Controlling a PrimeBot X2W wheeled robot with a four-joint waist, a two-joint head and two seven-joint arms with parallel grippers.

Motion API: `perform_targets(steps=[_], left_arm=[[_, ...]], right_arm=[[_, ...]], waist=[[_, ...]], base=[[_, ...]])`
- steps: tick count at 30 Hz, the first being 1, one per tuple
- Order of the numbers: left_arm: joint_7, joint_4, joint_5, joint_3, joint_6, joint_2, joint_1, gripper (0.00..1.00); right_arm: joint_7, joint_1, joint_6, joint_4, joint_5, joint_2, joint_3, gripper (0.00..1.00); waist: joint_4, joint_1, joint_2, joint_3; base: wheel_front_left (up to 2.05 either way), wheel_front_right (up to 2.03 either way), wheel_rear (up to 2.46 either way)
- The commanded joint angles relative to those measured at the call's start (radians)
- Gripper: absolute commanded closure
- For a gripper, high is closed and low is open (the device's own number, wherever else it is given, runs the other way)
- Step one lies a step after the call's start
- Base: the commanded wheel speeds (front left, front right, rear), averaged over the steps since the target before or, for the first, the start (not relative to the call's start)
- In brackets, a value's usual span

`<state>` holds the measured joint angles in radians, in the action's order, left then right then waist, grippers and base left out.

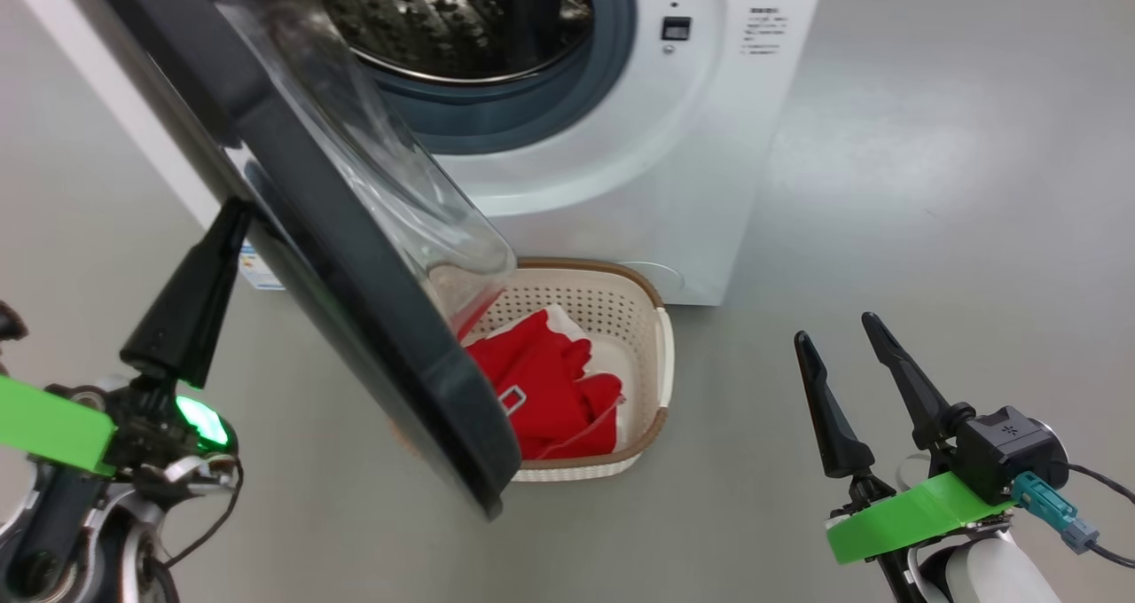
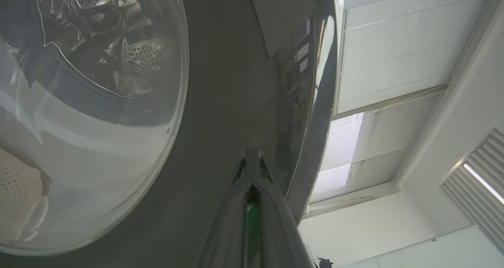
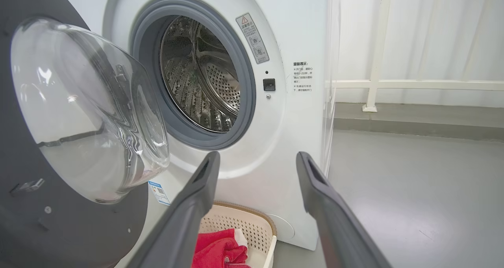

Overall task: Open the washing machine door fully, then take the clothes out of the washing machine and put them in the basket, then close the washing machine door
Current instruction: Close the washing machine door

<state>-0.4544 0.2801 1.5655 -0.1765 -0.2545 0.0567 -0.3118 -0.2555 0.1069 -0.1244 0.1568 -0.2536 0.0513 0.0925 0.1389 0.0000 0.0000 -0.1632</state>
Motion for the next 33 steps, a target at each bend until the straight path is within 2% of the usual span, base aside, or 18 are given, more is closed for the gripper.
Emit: perform_targets(steps=[1, 7, 24, 33], left_arm=[[0.003, 0.019, -0.014, -0.013, 0.014, 0.017, -0.027, 1.00], [0.033, -0.018, -0.043, 0.005, 0.039, 0.014, -0.045, 1.00], [0.107, -0.149, -0.088, 0.061, 0.136, 0.009, -0.154, 1.00], [0.139, -0.251, -0.089, 0.063, 0.171, 0.006, -0.238, 1.00]], right_arm=[[-0.006, 0.036, -0.006, -0.029, -0.004, -0.001, 0.022, 0.00], [-0.006, 0.040, -0.006, -0.030, -0.008, -0.001, 0.024, 0.00], [-0.006, 0.051, -0.006, -0.025, -0.005, -0.001, 0.028, 0.00], [-0.006, 0.053, -0.006, -0.031, 0.005, -0.001, 0.024, 0.00]], waist=[[-0.028, 0.0000, 0.0000, -0.012], [-0.076, 0.0000, 0.0000, -0.021], [-0.156, 0.0000, 0.0000, -0.039], [-0.197, 0.0000, 0.0000, -0.064]], base=[[0.00, 0.00, 0.00], [0.00, 0.00, 0.00], [0.00, 0.00, 0.00], [0.00, 0.00, 0.00]])
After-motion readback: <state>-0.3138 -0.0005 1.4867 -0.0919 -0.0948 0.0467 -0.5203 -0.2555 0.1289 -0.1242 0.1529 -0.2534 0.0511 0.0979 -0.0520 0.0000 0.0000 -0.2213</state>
